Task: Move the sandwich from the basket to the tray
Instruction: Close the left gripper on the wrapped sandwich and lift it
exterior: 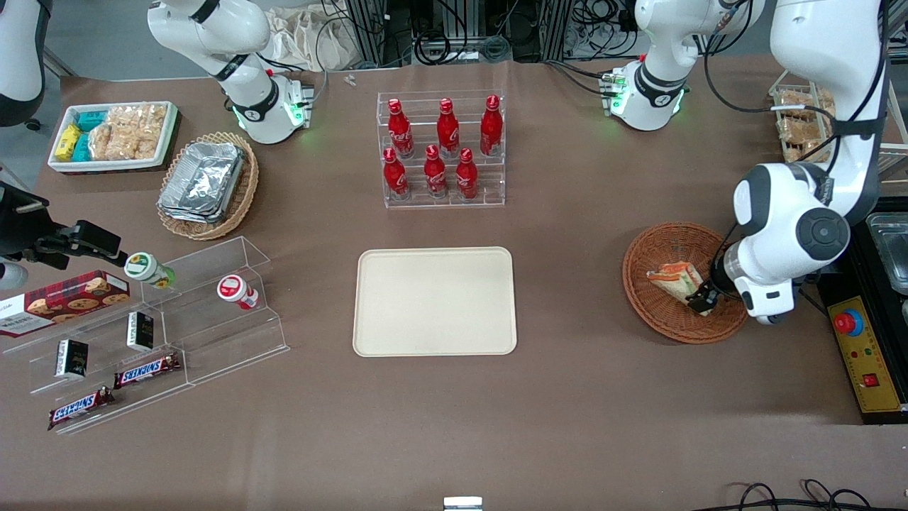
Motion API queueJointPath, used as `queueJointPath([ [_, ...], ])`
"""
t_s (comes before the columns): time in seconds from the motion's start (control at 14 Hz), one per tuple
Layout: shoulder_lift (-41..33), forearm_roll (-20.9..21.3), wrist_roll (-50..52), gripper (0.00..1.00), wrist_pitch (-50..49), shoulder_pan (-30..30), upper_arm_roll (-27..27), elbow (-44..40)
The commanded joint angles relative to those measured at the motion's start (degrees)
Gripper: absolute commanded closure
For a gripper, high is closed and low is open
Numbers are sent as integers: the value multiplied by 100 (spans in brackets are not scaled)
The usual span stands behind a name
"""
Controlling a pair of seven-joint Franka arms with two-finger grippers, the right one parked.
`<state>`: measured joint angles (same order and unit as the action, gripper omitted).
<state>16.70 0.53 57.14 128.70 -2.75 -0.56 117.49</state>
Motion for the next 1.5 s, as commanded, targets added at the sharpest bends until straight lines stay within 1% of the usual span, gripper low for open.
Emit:
queueJointPath([
  [0.0,-27,-27,218,0,479,-32,3,352],
  [0.36,61,-18,219,0,1041,20,3,818],
  [0.5,192,-44,236,0,1095,29,3,793],
  [0.57,211,-105,323,12,1113,20,3,767],
  [0.71,193,-123,490,99,1130,3,3,758],
  [0.93,193,-123,622,100,1113,-24,3,644],
  [1.07,167,-123,789,100,1008,-32,21,381],
  [1.14,132,-115,842,100,781,-32,21,206],
  [1.43,149,-71,624,100,-1519,-24,21,-1453],
])
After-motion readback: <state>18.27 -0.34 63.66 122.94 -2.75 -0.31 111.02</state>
